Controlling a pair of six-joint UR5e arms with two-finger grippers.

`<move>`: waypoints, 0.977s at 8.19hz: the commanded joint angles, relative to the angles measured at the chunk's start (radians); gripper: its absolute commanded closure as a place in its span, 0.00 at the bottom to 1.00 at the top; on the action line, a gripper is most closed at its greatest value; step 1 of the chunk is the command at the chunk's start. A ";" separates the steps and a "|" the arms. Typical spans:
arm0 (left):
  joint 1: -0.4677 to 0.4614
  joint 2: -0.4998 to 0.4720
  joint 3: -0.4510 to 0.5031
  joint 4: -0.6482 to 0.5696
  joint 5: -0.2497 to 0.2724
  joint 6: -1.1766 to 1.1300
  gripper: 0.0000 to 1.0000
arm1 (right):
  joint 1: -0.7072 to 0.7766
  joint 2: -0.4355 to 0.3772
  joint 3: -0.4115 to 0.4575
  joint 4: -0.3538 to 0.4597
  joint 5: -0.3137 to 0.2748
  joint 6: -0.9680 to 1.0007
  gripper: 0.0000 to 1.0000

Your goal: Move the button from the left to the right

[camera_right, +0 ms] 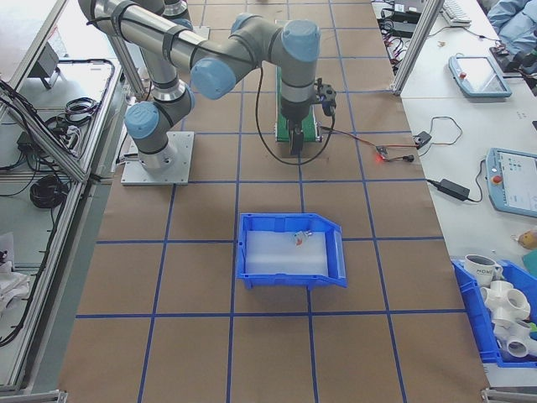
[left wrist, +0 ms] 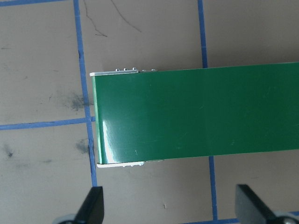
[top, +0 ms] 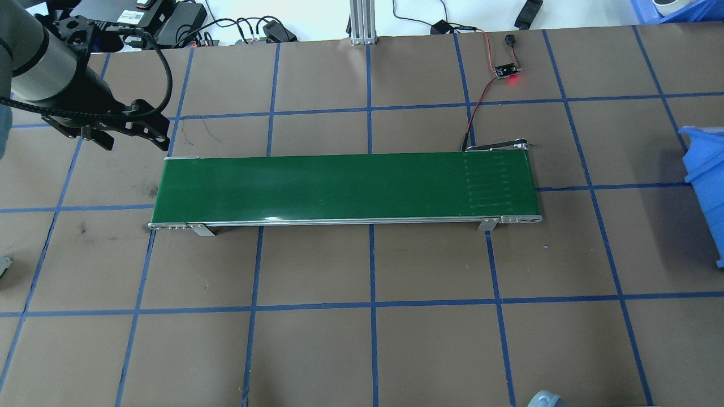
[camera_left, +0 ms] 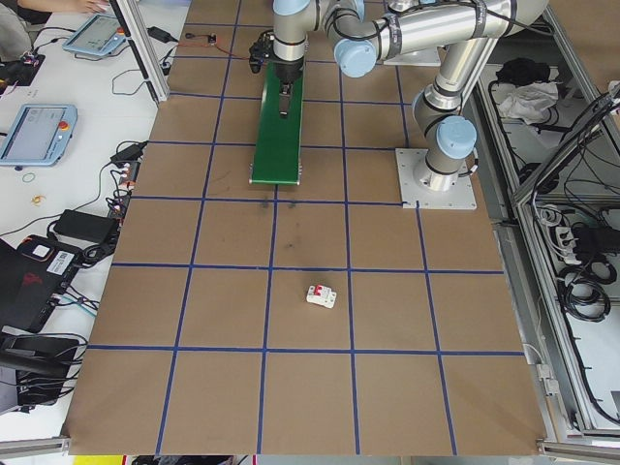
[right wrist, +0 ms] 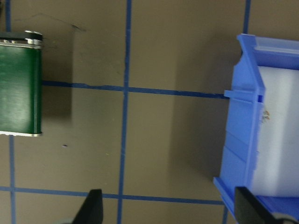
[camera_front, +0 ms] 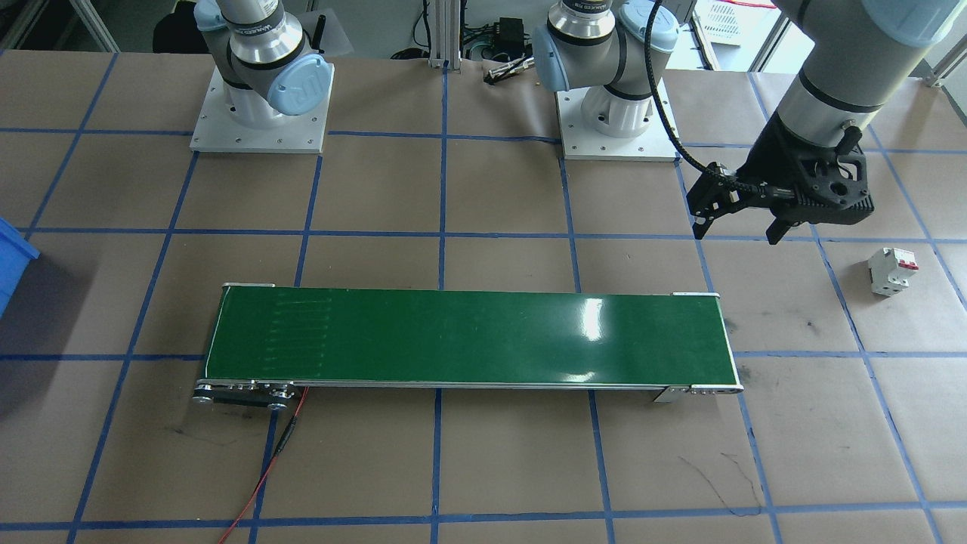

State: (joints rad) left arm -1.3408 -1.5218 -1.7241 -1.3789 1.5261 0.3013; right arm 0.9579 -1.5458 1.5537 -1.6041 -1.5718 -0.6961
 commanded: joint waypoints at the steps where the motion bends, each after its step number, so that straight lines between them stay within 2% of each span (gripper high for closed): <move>1: -0.030 0.006 0.000 0.000 -0.055 -0.001 0.00 | 0.352 -0.040 -0.001 0.044 0.001 0.336 0.00; 2: -0.031 0.006 0.000 -0.002 -0.052 -0.001 0.00 | 0.468 -0.043 -0.001 0.046 -0.001 0.498 0.00; 4: -0.031 0.006 0.000 -0.002 -0.052 -0.001 0.00 | 0.602 -0.030 -0.003 -0.008 -0.001 0.639 0.00; 6: -0.031 0.008 0.001 -0.002 -0.043 0.005 0.00 | 0.602 -0.024 -0.003 -0.045 0.001 0.644 0.00; 7: -0.031 0.008 0.000 0.001 0.012 0.006 0.00 | 0.602 0.007 -0.004 -0.060 0.002 0.645 0.00; 8: -0.031 0.008 0.000 0.001 0.002 0.002 0.00 | 0.602 0.033 -0.006 -0.121 0.003 0.644 0.00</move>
State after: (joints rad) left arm -1.3713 -1.5143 -1.7238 -1.3792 1.5064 0.3053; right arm 1.5567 -1.5551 1.5500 -1.6538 -1.5705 -0.0567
